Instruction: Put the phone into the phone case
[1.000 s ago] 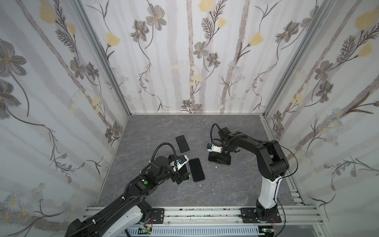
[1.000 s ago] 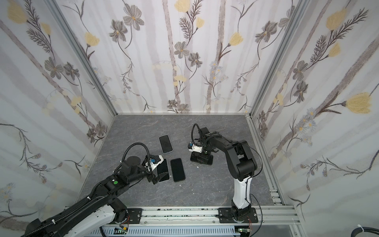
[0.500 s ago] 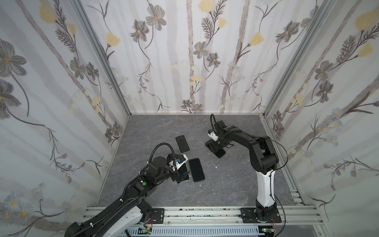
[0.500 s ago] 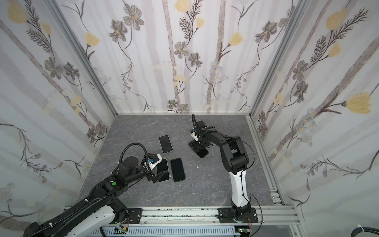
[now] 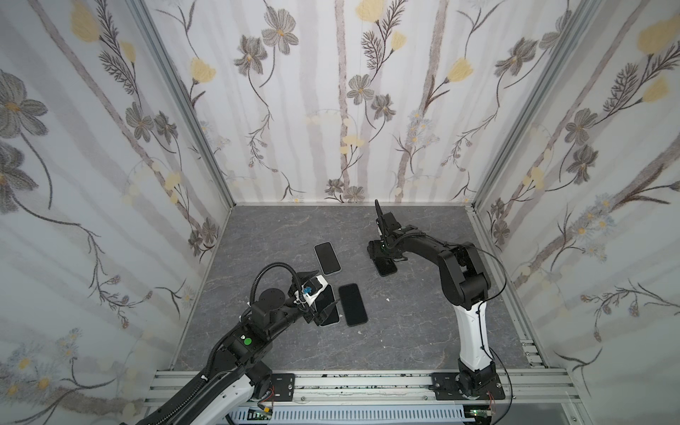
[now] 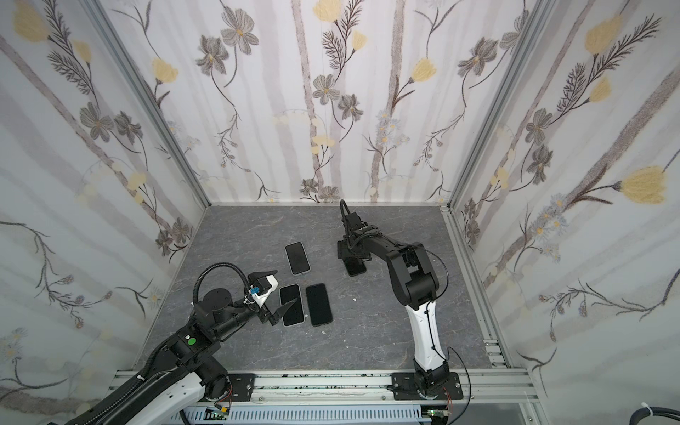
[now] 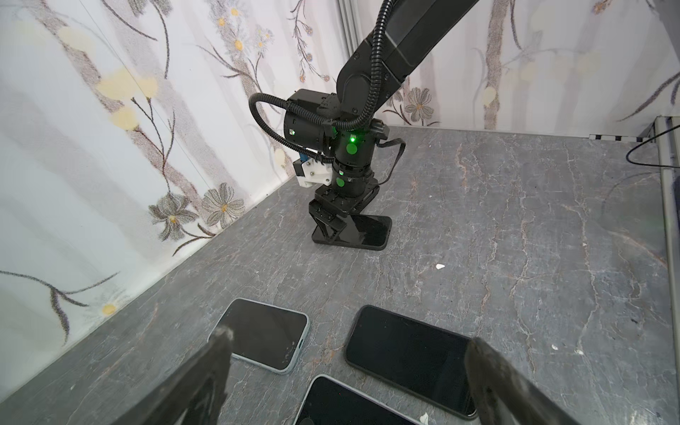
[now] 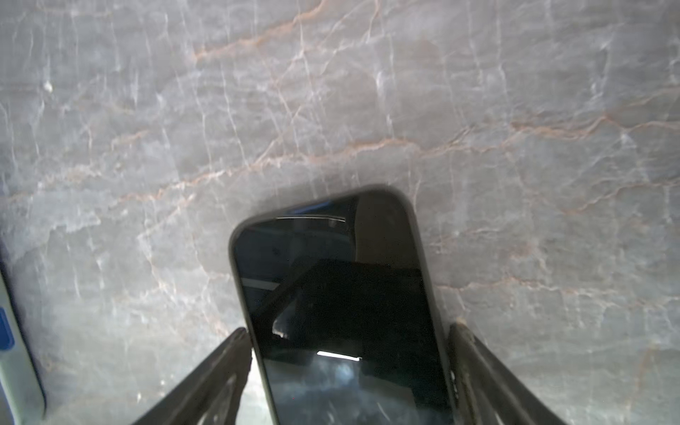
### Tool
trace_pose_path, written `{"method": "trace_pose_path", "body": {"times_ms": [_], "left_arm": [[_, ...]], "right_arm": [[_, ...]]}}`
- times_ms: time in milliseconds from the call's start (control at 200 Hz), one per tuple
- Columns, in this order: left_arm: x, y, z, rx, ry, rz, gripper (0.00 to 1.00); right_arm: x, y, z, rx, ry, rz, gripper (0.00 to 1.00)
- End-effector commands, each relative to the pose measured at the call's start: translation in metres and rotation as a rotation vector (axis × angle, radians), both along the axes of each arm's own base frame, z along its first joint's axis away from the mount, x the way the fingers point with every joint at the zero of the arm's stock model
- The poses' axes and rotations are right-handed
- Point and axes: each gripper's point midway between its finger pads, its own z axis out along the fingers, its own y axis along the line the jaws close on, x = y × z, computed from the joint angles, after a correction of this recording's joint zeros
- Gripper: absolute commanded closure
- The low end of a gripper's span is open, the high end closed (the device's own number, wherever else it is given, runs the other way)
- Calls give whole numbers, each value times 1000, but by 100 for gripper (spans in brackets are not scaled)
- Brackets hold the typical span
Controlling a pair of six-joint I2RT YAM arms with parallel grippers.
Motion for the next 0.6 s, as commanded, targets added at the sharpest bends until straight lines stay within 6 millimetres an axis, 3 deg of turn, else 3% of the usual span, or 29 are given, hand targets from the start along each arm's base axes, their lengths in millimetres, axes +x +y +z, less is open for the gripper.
{"method": "trace_pose_path", "body": {"times_ms": [0,165,280,365,495,595], "left_arm": [[2,0,12,-42,-26,11,1],[20,15,22,-72,-27,150,0],[46,36,43,-142,-11,351,0],[74,69,55,-234,-6,601,0],[112,123,41,-361,11,893,0],[137,177,21,-482,63,1073,0]], "right_arm": [[-16,0,-15,22,94,-43,16],[-12,3,11,49,49,-38,13],[-3,0,50,68,-44,-39,11],[8,-5,89,92,-152,-35,9],[21,-47,139,51,-337,-103,8],[23,-104,168,50,-488,-212,4]]}}
